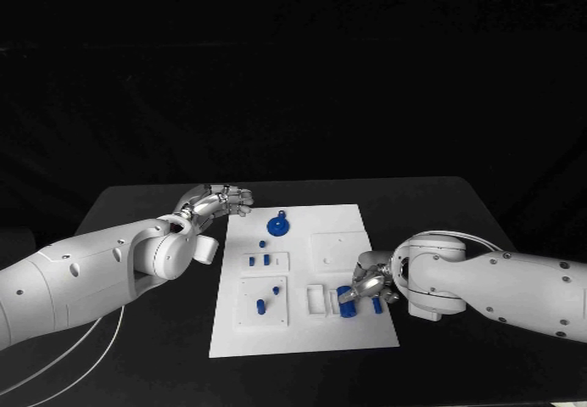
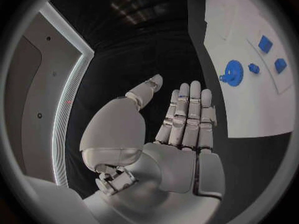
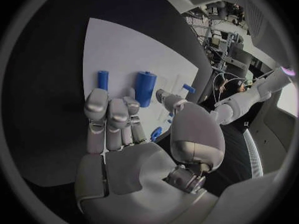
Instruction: Assemble the parts on the task board
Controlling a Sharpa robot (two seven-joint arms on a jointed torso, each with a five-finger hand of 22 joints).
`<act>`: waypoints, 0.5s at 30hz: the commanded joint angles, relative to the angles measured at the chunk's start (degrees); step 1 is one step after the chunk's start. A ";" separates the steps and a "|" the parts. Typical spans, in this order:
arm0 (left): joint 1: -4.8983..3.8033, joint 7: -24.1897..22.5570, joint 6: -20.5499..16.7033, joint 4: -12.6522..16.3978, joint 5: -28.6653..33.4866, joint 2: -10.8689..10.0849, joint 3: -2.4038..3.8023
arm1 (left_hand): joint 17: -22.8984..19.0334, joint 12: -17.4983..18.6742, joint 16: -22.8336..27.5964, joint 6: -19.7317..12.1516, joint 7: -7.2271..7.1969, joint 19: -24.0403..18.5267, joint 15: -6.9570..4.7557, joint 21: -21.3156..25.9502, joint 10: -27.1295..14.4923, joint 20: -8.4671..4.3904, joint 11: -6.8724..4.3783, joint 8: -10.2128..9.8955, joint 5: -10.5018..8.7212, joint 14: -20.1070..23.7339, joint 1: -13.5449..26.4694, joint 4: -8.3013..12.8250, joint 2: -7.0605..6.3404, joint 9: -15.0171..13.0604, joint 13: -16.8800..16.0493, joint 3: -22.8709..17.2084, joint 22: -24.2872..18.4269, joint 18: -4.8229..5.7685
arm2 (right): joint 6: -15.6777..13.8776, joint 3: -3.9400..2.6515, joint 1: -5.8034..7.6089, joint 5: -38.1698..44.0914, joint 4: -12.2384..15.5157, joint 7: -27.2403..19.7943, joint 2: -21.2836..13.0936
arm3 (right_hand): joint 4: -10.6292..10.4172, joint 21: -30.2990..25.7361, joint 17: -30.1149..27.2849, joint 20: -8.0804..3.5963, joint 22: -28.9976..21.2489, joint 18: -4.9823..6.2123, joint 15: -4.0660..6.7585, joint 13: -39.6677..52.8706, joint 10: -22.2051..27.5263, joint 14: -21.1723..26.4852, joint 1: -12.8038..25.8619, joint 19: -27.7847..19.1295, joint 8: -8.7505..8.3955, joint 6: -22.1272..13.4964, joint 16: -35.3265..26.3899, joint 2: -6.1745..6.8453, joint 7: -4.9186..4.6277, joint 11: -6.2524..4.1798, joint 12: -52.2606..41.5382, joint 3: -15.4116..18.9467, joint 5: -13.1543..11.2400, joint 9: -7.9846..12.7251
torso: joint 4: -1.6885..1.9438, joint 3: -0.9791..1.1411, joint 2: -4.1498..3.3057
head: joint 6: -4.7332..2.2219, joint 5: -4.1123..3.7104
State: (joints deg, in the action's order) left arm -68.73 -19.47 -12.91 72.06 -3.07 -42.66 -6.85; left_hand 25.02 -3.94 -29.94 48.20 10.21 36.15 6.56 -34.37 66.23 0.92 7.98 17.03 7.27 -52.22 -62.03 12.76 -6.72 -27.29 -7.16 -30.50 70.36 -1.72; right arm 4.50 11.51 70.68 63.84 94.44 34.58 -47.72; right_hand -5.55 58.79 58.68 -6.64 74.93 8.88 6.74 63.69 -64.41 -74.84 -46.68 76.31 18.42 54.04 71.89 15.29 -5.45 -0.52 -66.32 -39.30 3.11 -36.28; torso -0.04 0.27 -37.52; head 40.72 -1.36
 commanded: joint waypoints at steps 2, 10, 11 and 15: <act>-0.07 -0.70 0.92 0.19 -0.18 0.13 0.05 | 0.10 -0.14 0.22 -0.31 -0.08 0.07 0.12 0.37 0.25 0.01 -0.05 0.32 -0.32 -0.45 0.51 -0.27 -0.02 0.09 0.08 0.01 0.10 -0.85 | 0.92 1.04 -0.17 1.15 -0.30 0.08 0.72 | -0.05 0.23 0.10 -0.13 1.15 6.12 0.14 0.11 -0.12 0.07 0.54 -0.18 -0.16 0.12 0.23 0.01 -0.29 -0.18 -0.05 0.28 -0.29 -0.08 | 0.01 -0.07 -0.03 | 0.14 0.07; -0.07 -0.60 0.99 0.25 -0.22 0.15 0.05 | 0.15 -0.13 0.27 -0.33 -0.08 0.06 0.13 0.39 0.24 0.01 -0.05 0.32 -0.33 -0.44 0.54 -0.29 -0.02 0.10 0.10 0.03 0.12 -0.85 | 0.69 1.43 -1.52 1.89 -1.24 0.17 1.87 | 0.02 0.31 0.15 -0.17 1.13 6.12 0.15 0.19 -0.10 0.08 0.63 -0.26 -0.25 0.08 0.21 -0.06 -0.29 -0.18 0.00 0.59 -0.28 -0.16 | 0.03 -0.07 -0.06 | 0.38 0.21; -0.07 -0.60 1.00 0.25 -0.24 0.15 0.05 | 0.16 -0.13 0.28 -0.33 -0.08 0.06 0.13 0.39 0.23 0.01 -0.05 0.32 -0.33 -0.44 0.55 -0.29 -0.02 0.10 0.10 0.03 0.12 -0.85 | 0.67 1.44 -1.66 2.02 -1.25 0.17 1.91 | 0.09 0.33 0.17 -0.19 1.13 6.12 0.15 0.21 -0.09 0.08 0.56 -0.28 -0.27 0.07 0.20 -0.17 -0.28 -0.19 0.01 0.62 -0.28 -0.18 | 0.01 -0.06 -0.07 | 0.40 0.28; -0.07 -0.59 1.02 0.27 -0.25 0.13 0.05 | 0.18 -0.13 0.30 -0.33 -0.08 0.05 0.13 0.40 0.23 0.02 -0.05 0.32 -0.34 -0.43 0.56 -0.30 -0.03 0.10 0.11 0.04 0.13 -0.86 | 0.23 1.45 -1.73 2.36 -1.28 0.20 1.95 | 0.67 0.42 0.23 -0.27 1.10 6.12 0.16 0.32 -0.09 0.09 0.02 -0.38 -0.34 0.09 0.16 -0.54 -0.27 -0.20 0.05 0.71 -0.28 -0.29 | -0.02 -0.07 -0.06 | 0.48 0.36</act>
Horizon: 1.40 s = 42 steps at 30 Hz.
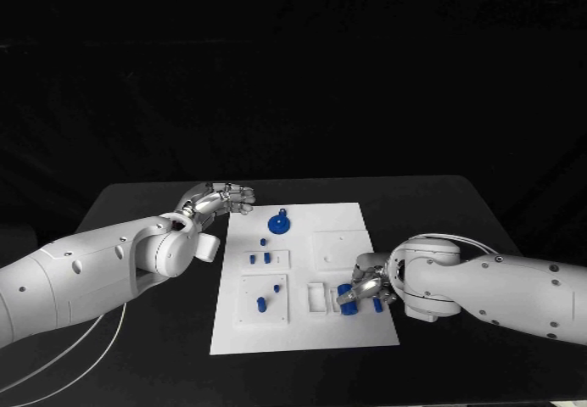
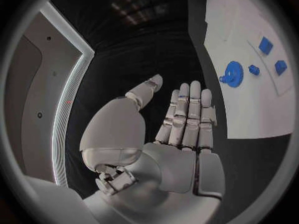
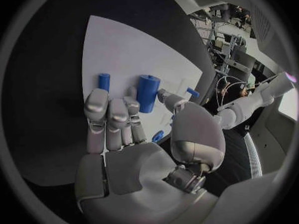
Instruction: Assemble the parts on the task board
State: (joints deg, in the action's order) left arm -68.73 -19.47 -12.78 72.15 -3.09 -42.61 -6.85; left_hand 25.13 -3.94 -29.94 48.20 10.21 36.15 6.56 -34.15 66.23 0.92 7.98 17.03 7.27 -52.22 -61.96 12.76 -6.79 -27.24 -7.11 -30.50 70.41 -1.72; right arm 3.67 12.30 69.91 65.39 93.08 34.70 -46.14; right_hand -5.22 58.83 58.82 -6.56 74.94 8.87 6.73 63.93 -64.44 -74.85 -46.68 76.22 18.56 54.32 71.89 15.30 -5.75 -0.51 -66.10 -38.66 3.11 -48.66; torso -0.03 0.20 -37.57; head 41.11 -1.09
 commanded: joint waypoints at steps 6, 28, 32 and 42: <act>-0.07 -0.53 0.95 0.19 -0.26 0.10 0.05 | 0.10 -0.13 0.33 -0.34 -0.08 0.04 0.13 0.19 0.23 0.02 -0.04 0.32 -0.34 -0.43 0.50 -0.31 0.05 0.06 0.07 0.04 0.10 -0.85 | 0.50 0.68 -0.96 0.97 -0.13 0.10 0.47 | 1.34 0.55 0.19 -0.39 1.06 6.13 0.21 0.24 -0.11 0.07 -0.80 -0.41 -0.52 0.05 0.10 -1.64 0.08 -0.25 -0.08 -0.01 -0.28 11.88 | -0.06 0.00 0.00 | 0.15 0.14; -0.07 -0.39 1.09 0.04 -0.30 0.13 0.05 | 0.22 -0.15 0.44 -0.35 -0.08 0.01 0.14 0.25 0.25 0.02 -0.06 0.33 -0.33 -0.42 0.47 -0.29 0.05 0.08 0.11 0.04 0.16 -0.86 | -4.44 0.68 0.09 -3.89 1.54 0.06 -1.64 | 9.40 1.64 0.76 0.94 0.99 6.13 0.47 0.77 -1.30 -0.27 -1.27 -0.76 -0.87 3.05 -0.11 -5.40 0.59 -0.69 0.80 -3.19 -0.14 11.39 | -0.08 -0.06 0.01 | 0.19 0.12; -0.07 -0.39 1.10 0.03 -0.30 0.14 0.05 | 0.25 -0.16 0.47 -0.35 -0.08 0.00 0.14 0.26 0.26 0.02 -0.06 0.33 -0.33 -0.43 0.46 -0.28 0.05 0.08 0.11 0.04 0.17 -0.86 | -5.24 0.65 1.33 -5.23 2.08 0.04 -2.37 | 9.61 1.73 0.81 1.01 0.97 6.13 0.52 0.79 -1.44 -0.30 -0.94 -0.72 -0.90 3.34 -0.10 -5.37 0.66 -0.75 0.89 -3.36 -0.12 11.39 | -0.08 -0.07 -0.03 | 0.14 0.08; -0.07 -0.33 1.13 0.06 -0.36 0.15 0.05 | 0.32 -0.17 0.53 -0.33 -0.09 -0.02 0.14 0.28 0.29 0.03 -0.07 0.35 -0.33 -0.43 0.45 -0.27 0.05 0.09 0.13 0.04 0.21 -0.86 | -6.66 0.48 3.29 -9.71 3.19 0.02 -2.91 | 9.81 1.85 0.92 1.10 0.94 6.13 0.62 0.83 -1.61 -0.33 -0.31 -0.66 -0.97 3.84 -0.10 -5.25 0.78 -0.87 1.06 -3.66 -0.06 11.39 | -0.07 -0.13 -0.02 | -0.09 0.12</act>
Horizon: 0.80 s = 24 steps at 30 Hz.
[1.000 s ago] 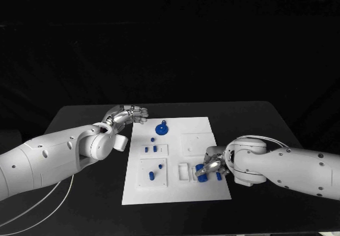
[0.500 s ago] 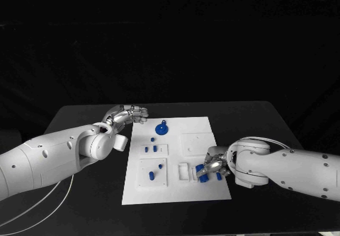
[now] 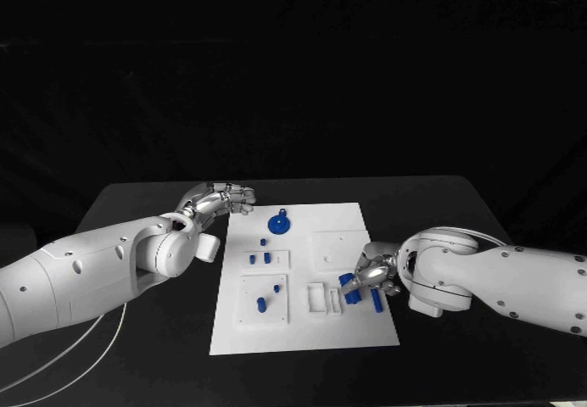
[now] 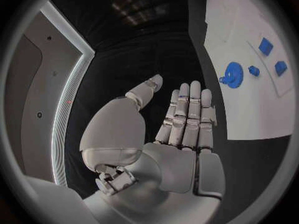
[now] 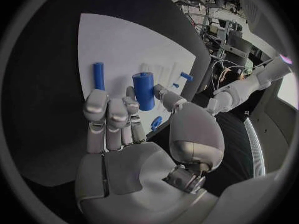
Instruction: Assemble the parts on the task board
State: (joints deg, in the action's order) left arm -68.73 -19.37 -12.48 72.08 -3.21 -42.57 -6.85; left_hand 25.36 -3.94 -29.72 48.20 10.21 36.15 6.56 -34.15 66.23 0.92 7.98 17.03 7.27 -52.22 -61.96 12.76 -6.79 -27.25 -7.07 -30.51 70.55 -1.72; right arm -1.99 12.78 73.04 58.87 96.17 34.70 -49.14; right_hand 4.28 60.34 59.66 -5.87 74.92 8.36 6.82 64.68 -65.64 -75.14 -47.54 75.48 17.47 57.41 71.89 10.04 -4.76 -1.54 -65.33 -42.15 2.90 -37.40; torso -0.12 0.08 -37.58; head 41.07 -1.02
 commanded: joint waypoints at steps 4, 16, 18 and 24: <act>-0.07 -0.37 0.86 0.19 -0.37 0.04 0.05 | 0.12 -0.18 0.33 -0.33 -0.09 -0.02 0.14 0.30 0.30 0.03 -0.08 0.36 -0.33 -0.44 0.45 -0.27 0.05 0.10 0.10 0.04 0.08 -0.87 | -0.63 0.00 0.17 -4.93 -0.02 -0.04 1.12 | 0.29 0.36 0.11 0.44 0.95 6.64 0.56 0.09 -0.42 -0.05 0.82 0.09 0.09 0.88 -0.10 0.06 -0.18 0.13 0.37 -0.22 0.16 0.14 | 0.02 0.00 -0.04 | -0.08 0.07; -0.07 -0.35 0.91 0.35 -0.48 0.00 0.05 | 0.16 -0.19 0.36 -0.33 -0.09 -0.03 0.15 0.31 0.32 0.04 -0.08 0.36 -0.33 -0.44 0.46 -0.27 0.04 0.11 0.11 0.05 0.10 -0.86 | 0.57 0.14 0.08 -6.64 -2.16 -0.12 5.28 | 0.25 0.38 0.15 0.48 0.93 6.64 0.59 0.13 -0.42 -0.04 1.31 0.07 -0.03 0.96 -0.13 0.19 -0.15 0.10 0.49 -0.19 0.13 0.16 | 0.03 0.06 -0.10 | 0.12 0.29; -0.07 -0.36 0.91 0.36 -0.49 0.00 0.05 | 0.16 -0.19 0.36 -0.33 -0.09 -0.03 0.15 0.31 0.32 0.04 -0.08 0.36 -0.33 -0.44 0.46 -0.27 0.04 0.11 0.11 0.05 0.10 -0.86 | 0.50 0.18 -0.14 -6.73 -2.30 -0.16 5.81 | 0.20 0.37 0.15 0.49 0.92 6.64 0.59 0.13 -0.40 -0.02 1.47 0.05 -0.06 0.96 -0.15 0.20 -0.16 0.10 0.52 -0.15 0.12 0.17 | 0.05 0.06 -0.10 | 0.12 0.31; -0.07 -0.35 0.94 0.38 -0.50 0.01 0.05 | 0.19 -0.19 0.39 -0.33 -0.09 -0.03 0.15 0.32 0.32 0.04 -0.08 0.37 -0.33 -0.44 0.47 -0.28 0.05 0.11 0.12 0.06 0.12 -0.86 | 0.59 0.18 -0.69 -6.64 -3.16 -0.21 7.04 | 0.14 0.36 0.17 0.51 0.90 6.64 0.60 0.16 -0.37 0.01 1.88 -0.01 -0.18 0.97 -0.21 0.21 -0.16 0.11 0.62 -0.04 0.11 0.20 | -0.01 0.11 -0.11 | 0.28 0.58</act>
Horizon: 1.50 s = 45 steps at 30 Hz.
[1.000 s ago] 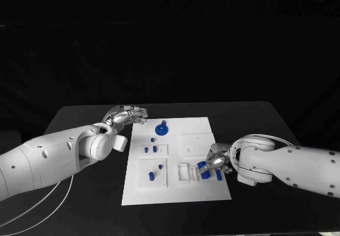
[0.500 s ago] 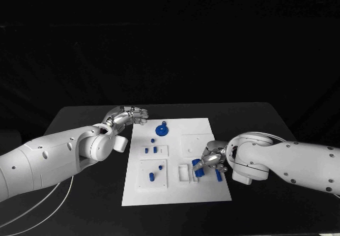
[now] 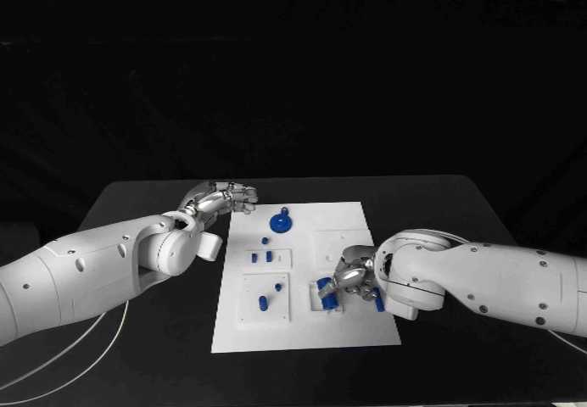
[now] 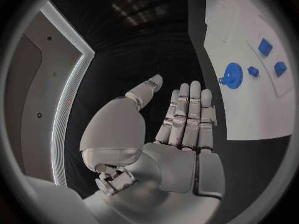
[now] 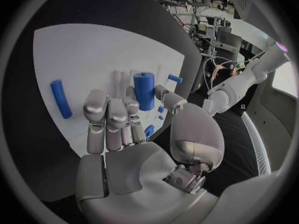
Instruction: Assemble the parts on the task board
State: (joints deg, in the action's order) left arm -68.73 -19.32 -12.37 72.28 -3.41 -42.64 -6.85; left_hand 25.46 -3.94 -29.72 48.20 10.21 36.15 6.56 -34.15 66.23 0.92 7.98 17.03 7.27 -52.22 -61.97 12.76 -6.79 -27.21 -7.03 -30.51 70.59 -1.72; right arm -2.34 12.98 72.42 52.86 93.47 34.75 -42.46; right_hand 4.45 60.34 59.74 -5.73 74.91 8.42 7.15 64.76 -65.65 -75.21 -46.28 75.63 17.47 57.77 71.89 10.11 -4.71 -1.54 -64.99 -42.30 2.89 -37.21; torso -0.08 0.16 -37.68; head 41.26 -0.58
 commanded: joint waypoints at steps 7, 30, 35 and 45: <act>-0.07 -0.40 0.82 0.22 -0.30 0.01 0.06 | 0.13 -0.19 0.43 -0.33 -0.09 -0.04 0.15 0.33 0.33 0.04 -0.08 0.37 -0.33 -0.45 0.49 -0.29 0.05 0.07 0.09 0.07 0.10 -0.86 | 1.59 0.17 -0.57 -0.07 -1.35 -0.30 1.34 | -0.14 0.36 0.12 0.38 0.88 6.58 0.27 0.12 -0.33 0.12 1.19 -0.22 -0.33 0.61 -0.28 0.13 -0.22 0.11 0.39 0.26 0.07 0.04 | -0.07 -0.01 0.01 | 0.27 0.38; -0.07 -0.25 0.86 0.19 -0.31 -0.19 0.06 | 0.27 -0.19 0.55 -0.34 -0.08 -0.05 0.17 0.38 0.33 0.06 -0.08 0.38 -0.35 -0.45 0.58 -0.34 0.06 0.09 0.14 0.11 0.17 -0.85 | 1.20 0.18 -1.28 0.62 -1.74 -0.97 1.82 | -3.29 0.17 0.26 0.11 0.66 6.58 0.31 0.46 -0.15 0.24 5.87 -0.42 -1.00 0.39 -0.80 3.46 -0.26 0.13 0.97 3.19 -0.08 -0.29 | -0.07 -0.02 0.02 | 0.53 0.85; -0.07 -0.25 0.87 0.17 -0.31 -0.18 0.06 | 0.30 -0.19 0.58 -0.35 -0.08 -0.05 0.17 0.39 0.33 0.06 -0.08 0.38 -0.35 -0.45 0.61 -0.37 0.07 0.10 0.15 0.12 0.19 -0.84 | 1.44 0.18 -1.30 0.66 -1.41 -1.51 1.32 | -3.75 0.05 0.33 -0.16 0.66 6.58 0.37 0.59 0.06 0.36 7.53 -0.78 -1.18 0.16 -0.95 4.36 -0.23 0.09 1.13 5.78 -0.06 -0.48 | -0.08 -0.02 0.03 | 0.55 0.94; -0.07 -0.23 0.87 0.17 -0.31 -0.28 0.06 | 0.35 -0.18 0.63 -0.37 -0.07 -0.07 0.18 0.42 0.32 0.07 -0.07 0.38 -0.36 -0.44 0.64 -0.39 0.06 0.11 0.17 0.13 0.21 -0.84 | 5.37 0.17 -1.35 -0.06 0.96 -5.13 -1.47 | -0.63 -0.25 0.65 -1.15 0.73 6.58 0.58 1.02 0.43 0.66 8.19 -1.84 -1.61 -0.09 -1.29 2.55 -0.08 -0.12 1.45 12.46 0.01 -1.09 | -0.10 0.01 0.01 | 0.58 1.08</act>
State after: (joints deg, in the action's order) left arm -68.74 -19.22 -12.25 72.32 -3.53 -42.97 -6.84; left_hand 25.74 -3.94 -29.34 48.20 10.21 36.15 6.76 -33.93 66.23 0.92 7.98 17.03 7.27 -52.42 -61.97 12.61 -6.79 -27.16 -6.93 -30.36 70.74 -1.72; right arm -0.57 13.08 71.17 52.87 94.13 32.09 -43.74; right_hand 3.73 60.33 60.32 -6.46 74.95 9.25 7.46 65.75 -65.64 -74.84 -38.21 74.06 15.97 57.90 70.73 13.21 -4.77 -1.54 -63.78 -30.01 2.89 -38.37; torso -0.15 0.15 -37.64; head 41.81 0.44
